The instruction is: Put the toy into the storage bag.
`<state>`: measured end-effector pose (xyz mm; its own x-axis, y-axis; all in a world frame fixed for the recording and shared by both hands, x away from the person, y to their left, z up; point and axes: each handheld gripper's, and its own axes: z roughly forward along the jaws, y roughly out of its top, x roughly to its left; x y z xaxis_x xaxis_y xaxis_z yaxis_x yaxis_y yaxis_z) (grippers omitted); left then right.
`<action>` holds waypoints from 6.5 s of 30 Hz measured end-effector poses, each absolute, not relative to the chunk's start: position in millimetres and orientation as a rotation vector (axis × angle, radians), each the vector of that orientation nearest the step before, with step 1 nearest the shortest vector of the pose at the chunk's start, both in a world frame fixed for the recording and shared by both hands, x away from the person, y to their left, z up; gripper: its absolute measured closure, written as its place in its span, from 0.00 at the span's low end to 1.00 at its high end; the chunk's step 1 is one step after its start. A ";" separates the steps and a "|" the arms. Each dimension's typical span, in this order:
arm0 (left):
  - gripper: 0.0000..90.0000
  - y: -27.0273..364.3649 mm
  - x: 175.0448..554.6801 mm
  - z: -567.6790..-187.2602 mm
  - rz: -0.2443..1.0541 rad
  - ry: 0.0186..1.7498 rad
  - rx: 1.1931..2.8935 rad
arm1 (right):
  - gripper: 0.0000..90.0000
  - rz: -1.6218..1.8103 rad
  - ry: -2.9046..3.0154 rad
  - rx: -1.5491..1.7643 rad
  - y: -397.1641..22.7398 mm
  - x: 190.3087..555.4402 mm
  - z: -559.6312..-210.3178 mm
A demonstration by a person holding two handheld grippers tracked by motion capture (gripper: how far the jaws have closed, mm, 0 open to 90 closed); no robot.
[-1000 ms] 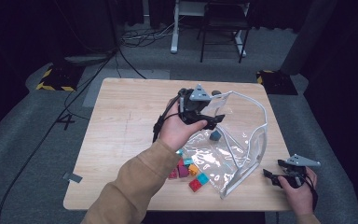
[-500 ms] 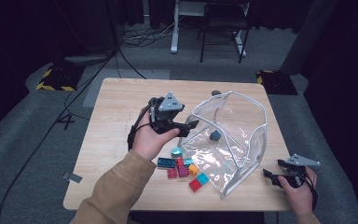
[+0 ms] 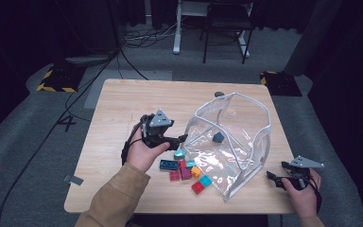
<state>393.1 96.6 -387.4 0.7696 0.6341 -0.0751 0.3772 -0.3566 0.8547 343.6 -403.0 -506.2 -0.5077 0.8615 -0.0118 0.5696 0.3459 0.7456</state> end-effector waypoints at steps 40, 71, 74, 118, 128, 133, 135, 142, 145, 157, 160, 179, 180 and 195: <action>0.45 69.1 406.2 -488.9 0.250 0.867 2.162 | 0.18 0.980 2.209 1.256 -402.9 343.6 -506.2; 0.63 82.1 387.3 -434.6 0.218 0.755 2.209 | 0.18 0.979 2.210 1.255 -402.9 343.6 -506.2; 0.63 82.6 384.9 -427.0 0.223 0.739 2.208 | 0.18 0.979 2.210 1.255 -402.9 343.6 -506.2; 0.63 63.4 385.1 -274.5 0.264 0.536 2.071 | 0.18 0.975 2.204 1.255 -402.1 344.0 -506.3; 0.63 50.4 401.8 -269.4 0.246 0.545 2.024 | 0.18 0.976 2.205 1.257 -402.1 344.1 -506.3; 0.63 35.6 413.8 -268.7 0.245 0.531 2.017 | 0.18 0.976 2.205 1.256 -402.0 344.1 -506.4; 0.63 29.8 416.8 -268.6 0.249 0.525 2.018 | 0.18 0.976 2.204 1.256 -402.0 344.1 -506.4; 0.63 15.2 426.9 -271.9 0.231 0.524 1.991 | 0.18 0.976 2.204 1.258 -402.0 344.2 -506.4; 0.63 5.4 431.9 -275.5 0.225 0.521 1.985 | 0.18 0.976 2.204 1.262 -401.7 344.2 -506.3; 0.63 -32.8 446.7 -290.0 0.211 0.498 1.983 | 0.18 0.978 2.208 1.255 -400.7 345.8 -506.3; 0.63 -47.0 450.5 -297.4 0.200 0.483 1.983 | 0.18 0.978 2.208 1.254 -400.7 345.8 -506.3; 0.63 -77.6 460.6 -331.2 0.208 0.537 2.044 | 0.18 0.981 2.214 1.250 -400.7 346.1 -506.2; 0.63 -78.7 460.0 -332.9 0.213 0.543 2.053 | 0.18 0.982 2.213 1.250 -400.7 346.1 -506.2; 0.34 -82.4 457.1 -334.6 0.274 0.600 2.150 | 0.18 0.981 2.213 1.250 -400.7 346.1 -506.2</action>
